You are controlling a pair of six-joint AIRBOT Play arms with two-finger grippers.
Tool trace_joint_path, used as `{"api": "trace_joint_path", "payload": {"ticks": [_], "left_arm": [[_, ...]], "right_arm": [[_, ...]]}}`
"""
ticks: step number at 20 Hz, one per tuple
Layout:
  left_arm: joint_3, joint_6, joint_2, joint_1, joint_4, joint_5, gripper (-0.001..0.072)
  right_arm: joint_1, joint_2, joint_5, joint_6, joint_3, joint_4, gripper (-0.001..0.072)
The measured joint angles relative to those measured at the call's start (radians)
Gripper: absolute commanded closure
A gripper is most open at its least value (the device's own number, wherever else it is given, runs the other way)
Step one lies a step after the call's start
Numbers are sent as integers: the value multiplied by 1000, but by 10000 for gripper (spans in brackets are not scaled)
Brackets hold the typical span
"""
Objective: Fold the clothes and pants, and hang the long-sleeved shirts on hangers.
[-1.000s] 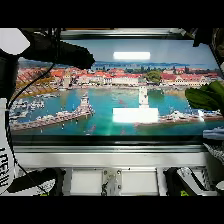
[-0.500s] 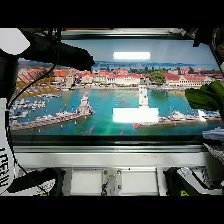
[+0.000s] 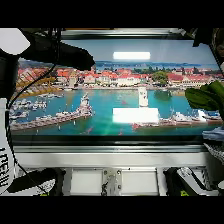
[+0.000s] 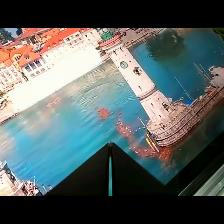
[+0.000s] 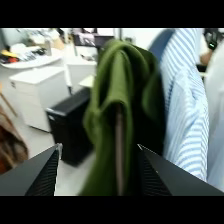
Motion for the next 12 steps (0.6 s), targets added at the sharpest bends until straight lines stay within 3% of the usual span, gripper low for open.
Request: {"api": "trace_joint_path", "payload": {"ticks": [2, 4, 8, 10, 12], "left_arm": [[0, 3, 0, 0, 0, 7, 693], [0, 7, 0, 0, 0, 14, 694], [0, 7, 0, 21, -1, 21, 693], [0, 5, 0, 45, -5, 21, 693], [-4, -10, 1, 66, -6, 9, 694]], "right_arm": [[0, 20, -31, -79, 0, 153, 202], [3, 31, -32, -224, 0, 401, 201], [70, 7, 160, -579, 0, 934, 202], [161, -18, 296, -663, 0, 1046, 202], [301, -41, 424, -685, -2, 1031, 202]]}}
